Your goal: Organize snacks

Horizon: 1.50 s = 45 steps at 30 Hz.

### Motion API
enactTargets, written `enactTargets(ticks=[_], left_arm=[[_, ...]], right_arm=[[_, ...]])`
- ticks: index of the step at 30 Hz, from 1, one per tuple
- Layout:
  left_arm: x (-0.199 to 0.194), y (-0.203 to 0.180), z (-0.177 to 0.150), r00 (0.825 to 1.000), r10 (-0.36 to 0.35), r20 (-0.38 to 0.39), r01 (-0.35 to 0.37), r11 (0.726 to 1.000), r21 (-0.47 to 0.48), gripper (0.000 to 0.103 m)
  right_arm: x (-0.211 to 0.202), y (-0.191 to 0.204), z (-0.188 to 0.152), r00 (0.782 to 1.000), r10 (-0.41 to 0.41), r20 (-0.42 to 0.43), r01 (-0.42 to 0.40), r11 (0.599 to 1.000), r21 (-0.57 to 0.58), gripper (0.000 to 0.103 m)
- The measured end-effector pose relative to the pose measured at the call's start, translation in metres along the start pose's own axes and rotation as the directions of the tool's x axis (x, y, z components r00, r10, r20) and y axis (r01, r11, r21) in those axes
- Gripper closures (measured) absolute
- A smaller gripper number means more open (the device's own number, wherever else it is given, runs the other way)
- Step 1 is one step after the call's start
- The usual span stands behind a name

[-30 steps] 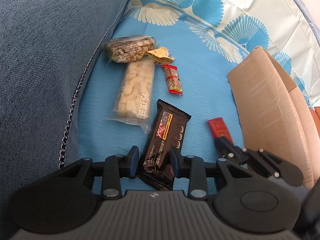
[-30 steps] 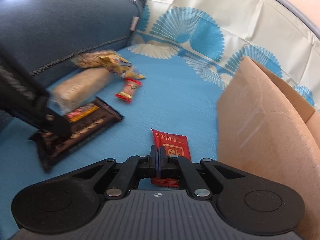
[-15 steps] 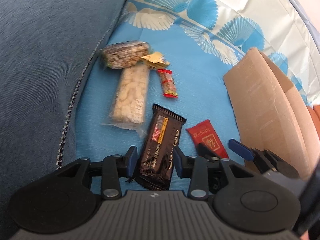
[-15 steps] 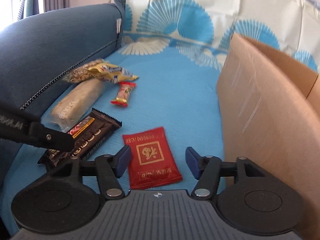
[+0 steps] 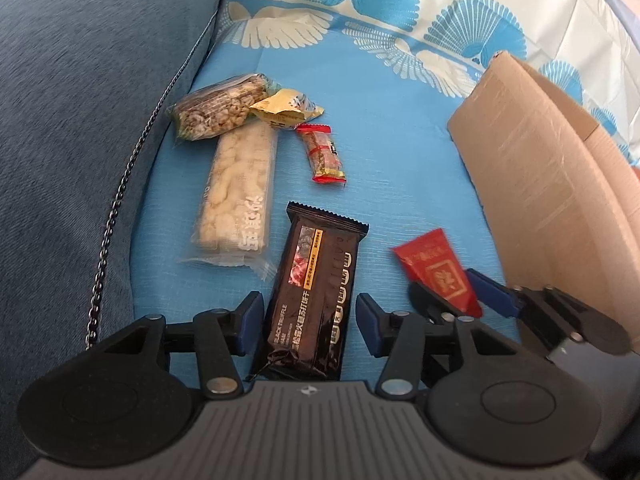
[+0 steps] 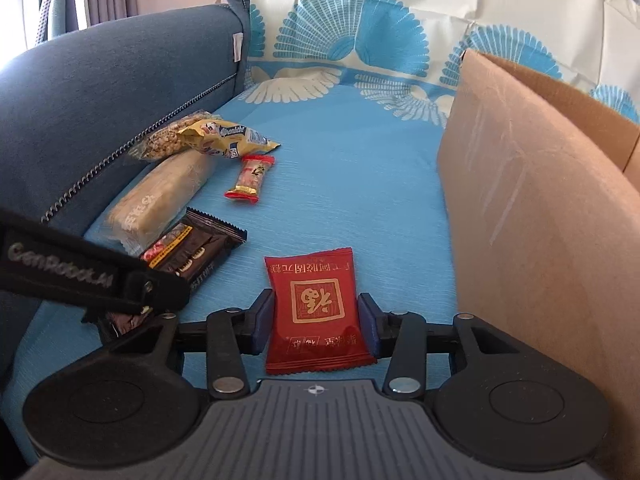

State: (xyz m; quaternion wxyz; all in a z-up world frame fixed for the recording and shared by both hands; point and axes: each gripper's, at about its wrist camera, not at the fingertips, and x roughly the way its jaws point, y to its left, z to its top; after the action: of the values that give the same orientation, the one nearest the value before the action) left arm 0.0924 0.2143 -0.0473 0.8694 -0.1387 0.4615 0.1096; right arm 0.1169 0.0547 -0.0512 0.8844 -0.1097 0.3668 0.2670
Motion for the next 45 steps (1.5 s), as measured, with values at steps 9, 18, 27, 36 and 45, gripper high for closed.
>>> enactTargets(ticks=[9, 18, 27, 36, 45], left_arm=[[0.009, -0.025, -0.003, 0.992, 0.12, 0.032, -0.123, 0.985, 0.124, 0.056], [-0.035, -0.012, -0.007, 0.973, -0.035, 0.227, 0.021, 0.998, 0.063, 0.06], [-0.096, 0.011, -0.017, 0.893, -0.085, 0.442, 0.138, 0.986, -0.089, 0.06], [-0.145, -0.015, -0.01, 0.828, -0.15, 0.54, 0.217, 0.974, -0.062, 0.06], [-0.152, -0.061, -0.002, 0.814, -0.181, 0.553, 0.198, 0.98, 0.03, 0.06]], right_arm=[[-0.01, -0.004, -0.004, 0.998, -0.059, -0.005, 0.059, 0.998, -0.019, 0.058], [-0.029, -0.001, 0.004, 0.998, -0.05, 0.04, 0.052, 0.998, -0.045, 0.059], [-0.098, -0.012, 0.032, 0.982, 0.008, 0.189, -0.002, 1.0, -0.03, 0.059], [-0.177, -0.081, 0.072, 0.907, 0.058, 0.417, -0.044, 0.998, -0.043, 0.058], [-0.159, -0.158, 0.05, 0.926, -0.043, 0.376, -0.009, 0.991, 0.134, 0.058]])
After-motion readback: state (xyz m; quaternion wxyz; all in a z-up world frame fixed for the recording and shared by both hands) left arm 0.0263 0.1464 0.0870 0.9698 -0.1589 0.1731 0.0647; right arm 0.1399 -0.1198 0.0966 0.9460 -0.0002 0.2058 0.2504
